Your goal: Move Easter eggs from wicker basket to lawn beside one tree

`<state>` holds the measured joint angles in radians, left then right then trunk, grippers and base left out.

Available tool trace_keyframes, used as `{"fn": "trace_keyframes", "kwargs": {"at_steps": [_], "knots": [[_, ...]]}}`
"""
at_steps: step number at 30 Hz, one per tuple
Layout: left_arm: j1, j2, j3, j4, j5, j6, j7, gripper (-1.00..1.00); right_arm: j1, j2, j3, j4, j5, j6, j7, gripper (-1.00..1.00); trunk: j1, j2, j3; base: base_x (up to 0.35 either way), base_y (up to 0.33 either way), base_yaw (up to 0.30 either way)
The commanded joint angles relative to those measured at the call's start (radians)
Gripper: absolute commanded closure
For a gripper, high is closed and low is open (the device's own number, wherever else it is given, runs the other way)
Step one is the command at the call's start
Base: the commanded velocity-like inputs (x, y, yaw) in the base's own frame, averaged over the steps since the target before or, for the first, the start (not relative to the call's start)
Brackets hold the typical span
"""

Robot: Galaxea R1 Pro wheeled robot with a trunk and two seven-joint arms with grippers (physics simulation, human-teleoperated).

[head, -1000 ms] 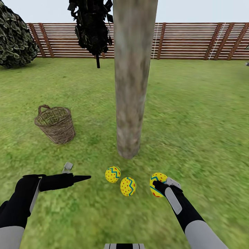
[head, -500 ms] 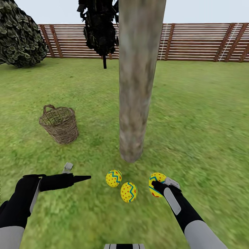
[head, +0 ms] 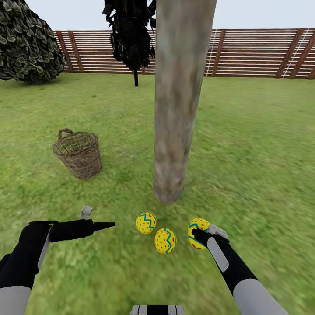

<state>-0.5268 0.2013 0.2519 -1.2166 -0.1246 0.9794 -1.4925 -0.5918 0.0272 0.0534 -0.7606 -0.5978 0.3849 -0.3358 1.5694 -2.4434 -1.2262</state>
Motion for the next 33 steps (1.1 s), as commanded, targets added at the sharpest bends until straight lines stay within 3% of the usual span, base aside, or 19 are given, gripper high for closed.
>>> {"fn": "trace_keyframes", "kwargs": {"at_steps": [1, 8, 27, 33], "knots": [[-0.001, 0.000, 0.002, -0.001, -0.010, 0.010, -0.009, -1.00, 0.000, -0.001, 0.003, -0.002, -0.010, 0.002, -0.009, 1.00, 0.004, -0.008, -0.004, 0.000, 0.000, 0.000], [-0.001, 0.000, 0.002, 0.000, -0.011, 0.008, -0.009, -1.00, 0.000, -0.001, 0.003, -0.002, -0.010, 0.002, -0.009, 1.00, 0.031, -0.057, -0.026, 0.000, 0.000, 0.000], [-0.001, 0.000, 0.002, 0.000, -0.014, 0.010, -0.008, -1.00, 0.000, 0.000, 0.003, -0.002, -0.011, -0.021, -0.008, 1.00, 0.031, -0.057, -0.026, 0.064, -0.057, 0.003], [-0.001, 0.000, 0.003, -0.001, -0.013, 0.010, -0.009, -1.00, 0.000, 0.000, 0.003, -0.002, -0.011, -0.021, -0.008, 1.00, 0.031, -0.057, -0.026, 0.076, -0.041, 0.219]]}}
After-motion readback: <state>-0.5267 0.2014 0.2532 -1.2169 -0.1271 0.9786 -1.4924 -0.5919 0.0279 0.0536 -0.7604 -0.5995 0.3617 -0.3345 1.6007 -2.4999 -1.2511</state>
